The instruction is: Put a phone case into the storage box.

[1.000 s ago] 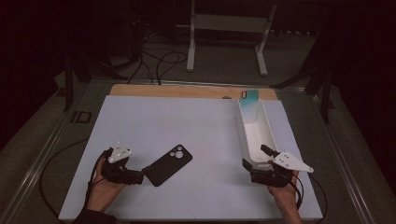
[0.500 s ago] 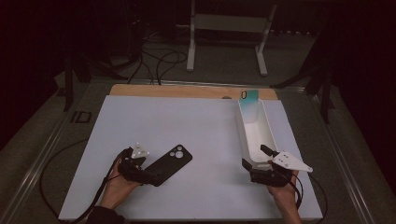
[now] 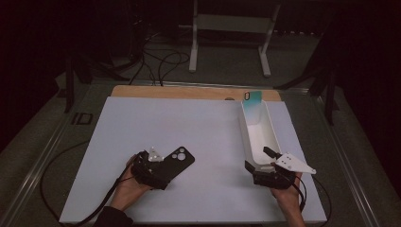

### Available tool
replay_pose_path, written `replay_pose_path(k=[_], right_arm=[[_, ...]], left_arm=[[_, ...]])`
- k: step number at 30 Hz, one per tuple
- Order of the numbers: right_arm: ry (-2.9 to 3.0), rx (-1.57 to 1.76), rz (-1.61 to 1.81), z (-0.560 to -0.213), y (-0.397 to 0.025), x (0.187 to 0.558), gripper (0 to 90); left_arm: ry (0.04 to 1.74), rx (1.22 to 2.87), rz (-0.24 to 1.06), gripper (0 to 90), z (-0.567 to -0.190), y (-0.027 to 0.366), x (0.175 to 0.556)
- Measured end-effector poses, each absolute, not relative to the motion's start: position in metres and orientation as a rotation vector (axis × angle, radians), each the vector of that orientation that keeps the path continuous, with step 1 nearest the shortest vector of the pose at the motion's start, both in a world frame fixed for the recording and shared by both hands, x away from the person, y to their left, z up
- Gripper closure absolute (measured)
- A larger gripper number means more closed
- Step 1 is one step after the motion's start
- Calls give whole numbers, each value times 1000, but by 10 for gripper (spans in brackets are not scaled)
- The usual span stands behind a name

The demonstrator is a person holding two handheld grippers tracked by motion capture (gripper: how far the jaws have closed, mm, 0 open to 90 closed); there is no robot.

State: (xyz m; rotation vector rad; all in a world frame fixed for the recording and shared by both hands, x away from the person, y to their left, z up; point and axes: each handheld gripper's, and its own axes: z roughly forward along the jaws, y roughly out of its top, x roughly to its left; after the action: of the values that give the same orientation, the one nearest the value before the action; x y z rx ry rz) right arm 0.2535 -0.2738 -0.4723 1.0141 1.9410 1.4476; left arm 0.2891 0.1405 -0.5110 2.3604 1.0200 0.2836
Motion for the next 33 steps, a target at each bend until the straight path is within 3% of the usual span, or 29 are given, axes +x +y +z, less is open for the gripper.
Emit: replay_pose_path(k=[26,33], right_arm=[[1951,1019,1458,-474,-272,255,96],[1944,1035,1482,-473,-274,256,96]], left_arm=[[1020,2418,256,55,-517,133,292],[1022,2419,258,127,-515,133,291]])
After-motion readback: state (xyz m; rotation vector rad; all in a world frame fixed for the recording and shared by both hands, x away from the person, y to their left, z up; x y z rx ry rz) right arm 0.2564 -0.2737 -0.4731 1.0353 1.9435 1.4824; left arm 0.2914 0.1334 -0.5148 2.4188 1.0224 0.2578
